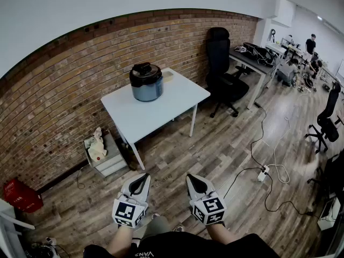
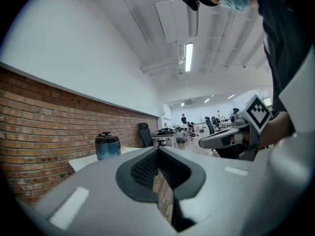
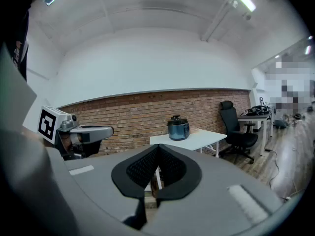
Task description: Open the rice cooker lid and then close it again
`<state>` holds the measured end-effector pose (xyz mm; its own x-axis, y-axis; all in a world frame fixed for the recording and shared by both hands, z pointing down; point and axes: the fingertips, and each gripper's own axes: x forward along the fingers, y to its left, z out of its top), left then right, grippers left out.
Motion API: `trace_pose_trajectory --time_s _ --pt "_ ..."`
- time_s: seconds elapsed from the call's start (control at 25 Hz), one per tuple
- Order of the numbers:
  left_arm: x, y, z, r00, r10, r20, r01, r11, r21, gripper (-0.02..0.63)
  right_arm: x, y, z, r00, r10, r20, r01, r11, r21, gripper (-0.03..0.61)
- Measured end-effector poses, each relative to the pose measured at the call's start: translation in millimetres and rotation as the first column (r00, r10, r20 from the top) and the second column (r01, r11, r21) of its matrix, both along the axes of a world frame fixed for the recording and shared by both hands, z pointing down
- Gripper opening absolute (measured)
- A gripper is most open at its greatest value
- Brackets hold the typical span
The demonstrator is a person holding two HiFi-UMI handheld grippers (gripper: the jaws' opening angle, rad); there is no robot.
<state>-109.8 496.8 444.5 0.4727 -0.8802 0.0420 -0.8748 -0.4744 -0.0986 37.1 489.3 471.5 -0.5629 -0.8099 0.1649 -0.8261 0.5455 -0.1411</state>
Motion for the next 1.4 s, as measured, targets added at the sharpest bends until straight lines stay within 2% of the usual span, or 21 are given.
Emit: trace_pose_trajectory --time_s 0.28,0.4,0.48,0.52,0.6,0.68,0.84,1.04,1.4 --pt "7.0 -4.3 -2.9 0.999 0.015 -0.033 -0.015 1.0 0.004 0.002 2.0 -7.5 2.1 1.0 -0.011 0.004 0.011 1.0 -0.006 0.003" --pt "7.3 -8.8 -1.2 0.999 0.031 -0.034 -0.03 0.999 0.013 0.003 -4.2 -13.2 2.6 0.998 -0.049 0.042 0.049 0.999 -0.009 0.005" --pt "9.3 -15.3 2.2 0.998 0.047 -0.044 -0.046 0.999 0.008 0.033 -8.0 -18.7 1.5 0.993 -0.08 0.084 0.08 0.997 0.002 0.005" --pt "10.4 -20.0 4.1 0.997 0.053 -0.05 -0.053 0.999 0.002 0.056 -9.5 -23.1 1.0 0.991 -0.089 0.104 0.089 0.996 0.007 0.034" --pt "11.2 -31.6 8.7 0.996 0.065 -0.055 -0.066 0.998 -0.015 0.116 -12.0 -34.5 2.0 0.988 -0.092 0.121 0.092 0.996 0.006 0.134" --pt "10.3 -45.4 13.4 0.995 0.078 -0.062 -0.08 0.996 -0.031 0.137 -14.0 -48.3 5.2 0.99 -0.087 0.112 0.088 0.996 -0.002 0.158" --pt "-1.7 -86.1 15.4 0.991 0.087 -0.101 -0.091 0.995 -0.037 0.19 -18.5 -87.6 5.8 0.994 -0.061 0.092 0.061 0.998 -0.005 0.204" --pt "-21.1 -148.6 14.7 0.988 0.096 -0.117 -0.102 0.994 -0.04 0.209 -27.2 -148.5 -0.8 0.998 -0.021 0.066 0.021 1.0 0.007 0.238" --pt "-71.3 -258.3 7.2 0.987 0.143 -0.074 -0.146 0.988 -0.045 0.209 -59.7 -260.0 -12.8 0.996 0.05 0.073 -0.052 0.998 0.022 0.241"
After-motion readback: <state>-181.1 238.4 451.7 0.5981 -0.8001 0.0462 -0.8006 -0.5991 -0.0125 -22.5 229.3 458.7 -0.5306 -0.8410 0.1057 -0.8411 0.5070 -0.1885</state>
